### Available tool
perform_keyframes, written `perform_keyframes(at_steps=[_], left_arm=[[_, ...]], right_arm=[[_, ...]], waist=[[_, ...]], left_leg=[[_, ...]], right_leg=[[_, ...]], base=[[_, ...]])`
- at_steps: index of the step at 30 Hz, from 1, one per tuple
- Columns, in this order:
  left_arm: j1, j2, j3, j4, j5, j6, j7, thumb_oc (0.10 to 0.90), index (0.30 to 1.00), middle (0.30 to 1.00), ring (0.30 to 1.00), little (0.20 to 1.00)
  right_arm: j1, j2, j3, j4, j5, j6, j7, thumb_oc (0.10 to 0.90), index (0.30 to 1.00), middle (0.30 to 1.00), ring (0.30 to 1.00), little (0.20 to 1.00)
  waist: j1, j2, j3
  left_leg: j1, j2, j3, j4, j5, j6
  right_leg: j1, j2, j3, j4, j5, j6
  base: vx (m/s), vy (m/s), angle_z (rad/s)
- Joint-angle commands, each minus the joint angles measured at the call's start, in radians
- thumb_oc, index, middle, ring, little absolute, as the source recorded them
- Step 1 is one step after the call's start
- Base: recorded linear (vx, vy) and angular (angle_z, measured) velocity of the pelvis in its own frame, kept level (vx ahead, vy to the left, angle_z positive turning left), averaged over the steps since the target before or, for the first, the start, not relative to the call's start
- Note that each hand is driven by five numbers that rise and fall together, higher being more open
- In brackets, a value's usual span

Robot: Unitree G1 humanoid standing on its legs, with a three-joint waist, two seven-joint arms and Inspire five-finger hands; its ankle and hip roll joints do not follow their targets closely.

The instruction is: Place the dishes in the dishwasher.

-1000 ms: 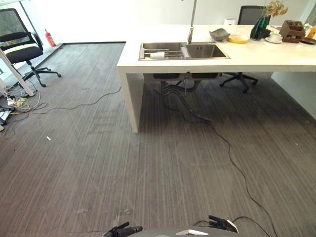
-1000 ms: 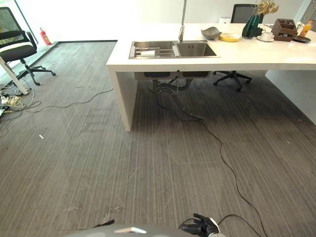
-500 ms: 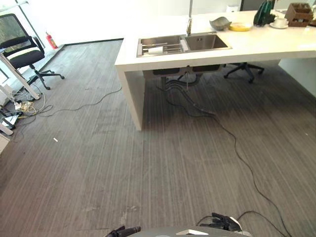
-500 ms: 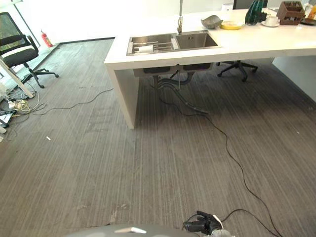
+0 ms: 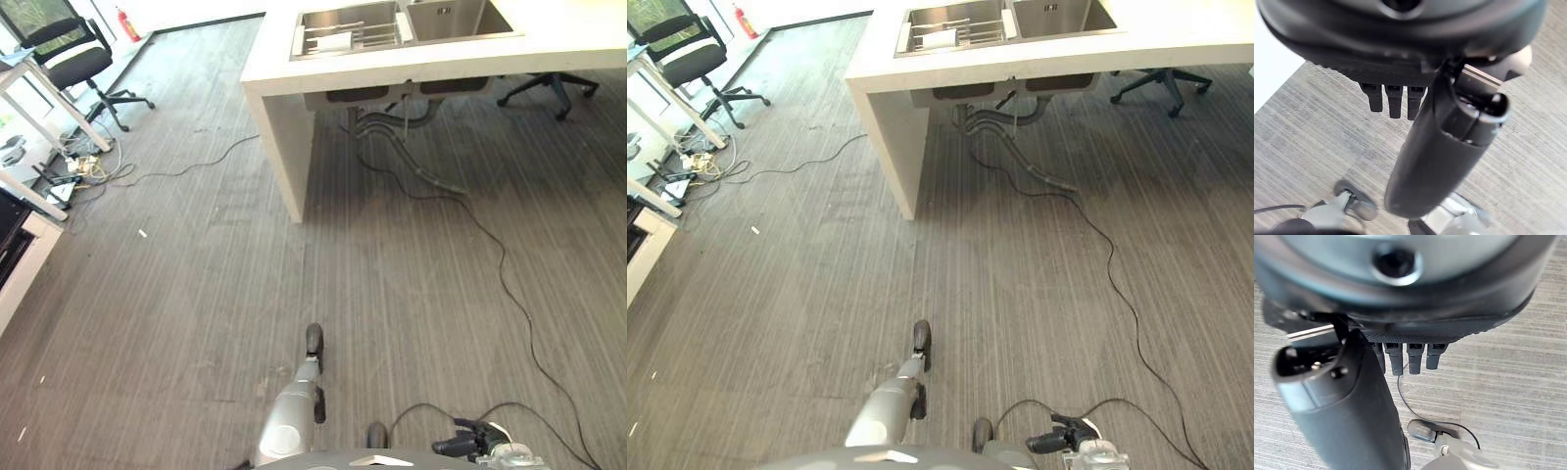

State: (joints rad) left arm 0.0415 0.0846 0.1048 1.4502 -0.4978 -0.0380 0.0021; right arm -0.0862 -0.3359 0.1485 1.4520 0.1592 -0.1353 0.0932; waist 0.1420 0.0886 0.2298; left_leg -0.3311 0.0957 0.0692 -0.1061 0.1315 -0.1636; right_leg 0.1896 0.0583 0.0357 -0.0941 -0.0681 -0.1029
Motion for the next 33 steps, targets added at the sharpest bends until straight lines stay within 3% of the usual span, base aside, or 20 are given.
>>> perform_keyframes(at_steps=[1, 5, 6, 9, 10, 11, 12, 13, 15, 18, 19, 21, 22, 24, 27, 30, 31, 32, 33], left_arm=[[-0.005, -0.066, -0.013, 0.012, 0.044, -0.042, 0.052, 0.8, 0.9, 0.9, 0.9, 0.9], [-0.006, -0.056, -0.011, -0.122, 0.013, -0.073, 0.101, 0.8, 0.9, 0.9, 0.9, 0.9], [-0.022, -0.06, -0.013, -0.198, -0.019, -0.084, 0.128, 0.8, 0.9, 0.9, 0.9, 0.9], [-0.007, -0.067, 0.004, -0.609, -0.064, -0.163, 0.292, 0.8, 0.9, 0.9, 0.9, 0.9], [0.01, -0.078, 0.026, -0.798, -0.072, -0.196, 0.39, 0.8, 0.9, 0.9, 0.9, 0.9], [0.024, -0.076, 0.019, -0.892, -0.032, -0.19, 0.438, 0.8, 0.9, 0.9, 0.9, 0.9], [0.023, -0.054, 0.01, -0.969, 0.004, -0.179, 0.449, 0.8, 0.9, 0.9, 0.9, 0.9], [0.018, -0.017, -0.002, -1.072, 0.066, -0.162, 0.447, 0.8, 0.9, 0.9, 0.9, 0.9], [-0.019, 0.058, -0.012, -1.106, 0.156, -0.155, 0.422, 0.8, 0.9, 0.9, 0.9, 0.9], [-0.108, 0.085, -0.02, -1.117, 0.16, -0.196, 0.397, 0.8, 0.9, 0.9, 0.9, 0.9], [-0.144, 0.082, -0.023, -1.114, 0.135, -0.218, 0.38, 0.8, 0.9, 0.9, 0.9, 0.9], [-0.201, 0.084, -0.025, -1.261, 0.08, -0.235, 0.342, 0.8, 0.9, 0.9, 0.9, 0.9], [-0.205, 0.088, -0.027, -1.303, 0.092, -0.225, 0.345, 0.8, 0.9, 0.9, 0.9, 0.9], [-0.268, 0.096, -0.073, -1.37, 0.132, -0.195, 0.339, 0.8, 0.9, 0.9, 0.9, 0.9], [-0.289, 0.084, -0.095, -1.435, 0.172, -0.156, 0.329, 0.8, 0.9, 0.9, 0.9, 0.9], [-0.278, 0.087, -0.098, -1.459, 0.2, -0.15, 0.333, 0.8, 0.9, 0.9, 0.9, 0.9], [-0.278, 0.096, -0.1, -1.486, 0.202, -0.156, 0.337, 0.8, 0.9, 0.9, 0.9, 0.9], [-0.278, 0.096, -0.1, -1.486, 0.202, -0.156, 0.337, 0.8, 0.9, 0.9, 0.9, 0.9], [-0.268, 0.11, -0.092, -1.537, 0.222, -0.154, 0.338, 0.8, 0.9, 0.9, 0.9, 0.9]], right_arm=[[0.058, 0.026, 0.024, -0.033, -0.004, -0.032, 0.0, 0.8, 0.9, 0.9, 0.9, 0.9], [0.072, 0.045, 0.051, -0.048, -0.024, -0.04, 0.002, 0.8, 0.9, 0.9, 0.9, 0.9], [0.069, 0.039, 0.049, -0.057, -0.022, -0.044, -0.002, 0.8, 0.9, 0.9, 0.9, 0.9], [0.073, 0.041, 0.008, -0.106, 0.013, -0.058, -0.028, 0.8, 0.9, 0.9, 0.9, 0.9], [0.077, 0.048, -0.008, -0.126, 0.015, -0.065, -0.047, 0.8, 0.9, 0.9, 0.9, 0.9], [0.077, 0.054, -0.016, -0.138, 0.016, -0.066, -0.053, 0.8, 0.9, 0.9, 0.9, 0.9], [0.073, 0.059, -0.022, -0.148, 0.015, -0.068, -0.058, 0.8, 0.9, 0.9, 0.9, 0.9], [0.069, 0.058, -0.027, -0.169, 0.017, -0.071, -0.06, 0.8, 0.9, 0.9, 0.9, 0.9], [0.067, 0.078, -0.028, -0.195, 0.012, -0.064, -0.066, 0.8, 0.9, 0.9, 0.9, 0.9], [0.074, 0.085, -0.013, -0.191, -0.006, -0.058, -0.07, 0.8, 0.9, 0.9, 0.9, 0.9], [0.08, 0.088, -0.007, -0.185, -0.008, -0.054, -0.068, 0.8, 0.9, 0.9, 0.9, 0.9], [0.098, 0.086, -0.014, -0.177, -0.004, -0.046, -0.057, 0.8, 0.9, 0.9, 0.9, 0.9], [0.102, 0.087, -0.014, -0.176, -0.005, -0.045, -0.056, 0.8, 0.9, 0.9, 0.9, 0.9], [0.124, 0.085, -0.015, -0.164, -0.002, -0.044, -0.057, 0.8, 0.9, 0.9, 0.9, 0.9], [0.139, 0.084, -0.012, -0.125, -0.019, -0.042, -0.039, 0.8, 0.9, 0.9, 0.9, 0.9], [0.144, 0.071, -0.004, -0.109, -0.026, -0.041, -0.032, 0.8, 0.9, 0.9, 0.9, 0.9], [0.142, 0.06, -0.003, -0.096, -0.019, -0.041, -0.029, 0.8, 0.9, 0.9, 0.9, 0.9], [0.142, 0.06, -0.003, -0.096, -0.019, -0.041, -0.029, 0.8, 0.9, 0.9, 0.9, 0.9], [0.133, 0.044, -0.006, -0.097, -0.01, -0.044, -0.033, 0.8, 0.9, 0.9, 0.9, 0.9]], waist=[[0.005, -0.043, -0.121], [0.008, -0.082, -0.157], [0.007, -0.092, -0.165], [0.02, -0.094, -0.171], [0.013, -0.094, -0.167], [-0.004, -0.094, -0.16], [-0.02, -0.074, -0.144], [-0.038, -0.052, -0.117], [-0.067, -0.039, -0.091], [-0.098, -0.042, -0.068], [-0.11, -0.04, -0.064], [-0.133, -0.043, -0.063], [-0.143, -0.051, -0.065], [-0.194, -0.06, -0.076], [-0.2, -0.067, -0.119], [-0.204, -0.054, -0.139], [-0.216, -0.051, -0.146], [-0.216, -0.05, -0.145], [-0.203, -0.035, -0.139]], left_leg=[[0.06, -0.052, 0.035, 0.019, 0.102, 0.054], [0.125, -0.116, 0.024, 0.019, 0.064, 0.097], [0.139, -0.134, 0.027, 0.019, 0.049, 0.11], [0.166, -0.156, 0.006, 0.019, 0.018, 0.14], [0.184, -0.156, -0.011, 0.019, 0.001, 0.149], [0.216, -0.161, -0.031, 0.019, -0.027, 0.153], [0.247, -0.142, -0.046, 0.019, -0.04, 0.158], [0.275, -0.123, -0.058, 0.019, -0.048, 0.164], [0.324, -0.111, -0.087, 0.019, -0.069, 0.164], [0.374, -0.118, -0.105, 0.019, -0.09, 0.161], [0.394, -0.117, -0.111, 0.019, -0.103, 0.156], [0.436, -0.12, -0.122, 0.019, -0.149, 0.139], [0.453, -0.125, -0.134, 0.019, -0.169, 0.131], [0.502, -0.113, -0.172, 0.019, -0.229, 0.106], [0.568, -0.089, -0.18, 0.019, -0.289, 0.093], [0.602, -0.061, -0.181, 0.019, -0.3, 0.081], [0.6, -0.03, -0.201, 0.057, -0.24, 0.057], [0.6, -0.029, -0.201, 0.058, -0.241, 0.057], [0.56, -0.02, -0.179, 0.214, -0.195, 0.023]], right_leg=[[0.144, -0.065, -0.016, 0.007, -0.086, 0.165], [0.131, -0.102, -0.024, 0.103, -0.031, 0.211], [0.119, -0.114, -0.025, 0.146, 0.015, 0.231], [0.022, -0.103, -0.026, 0.34, 0.16, 0.296], [-0.029, -0.09, -0.032, 0.452, 0.221, 0.319], [-0.076, -0.094, -0.052, 0.549, 0.235, 0.337], [-0.128, -0.087, -0.068, 0.641, 0.265, 0.347], [-0.179, -0.091, -0.103, 0.765, 0.269, 0.347], [-0.271, -0.1, -0.122, 0.818, 0.225, 0.328], [-0.344, -0.124, -0.149, 0.75, 0.187, 0.3], [-0.368, -0.141, -0.172, 0.687, 0.163, 0.284], [-0.387, -0.191, -0.204, 0.462, 0.121, 0.265], [-0.381, -0.197, -0.189, 0.348, 0.131, 0.266], [-0.406, -0.216, -0.036, 0.1, 0.198, 0.293], [-0.375, -0.223, -0.058, 0.023, 0.252, 0.304], [-0.34, -0.202, -0.076, 0.013, 0.256, 0.293], [-0.307, -0.167, -0.033, 0.015, 0.241, 0.262], [-0.306, -0.166, -0.033, 0.015, 0.241, 0.261], [-0.263, -0.145, -0.071, 0.007, 0.209, 0.248]], base=[[0.6, 0.194, -0.76], [0.39, 0.17, -0.56], [0.23, 0.175, 0.06], [0.17, 0.135, 0.43], [0.25, 0.111, 0.62], [0.26, 0.108, 0.7], [0.26, 0.126, 0.55], [0.25, 0.113, 0.38], [0.34, 0.065, 0.15], [0.31, -0.002, -0.07], [0.26, -0.059, 0.09], [0.43, -0.142, 0.25], [0.49, -0.208, 0.39], [0.58, -0.264, 0.41], [0.46, -0.255, 0.77], [0.3, -0.217, 0.28], [0.25, -0.256, 0.01], [0.28, -0.317, -0.07], [0.15, -0.144, -0.02]])
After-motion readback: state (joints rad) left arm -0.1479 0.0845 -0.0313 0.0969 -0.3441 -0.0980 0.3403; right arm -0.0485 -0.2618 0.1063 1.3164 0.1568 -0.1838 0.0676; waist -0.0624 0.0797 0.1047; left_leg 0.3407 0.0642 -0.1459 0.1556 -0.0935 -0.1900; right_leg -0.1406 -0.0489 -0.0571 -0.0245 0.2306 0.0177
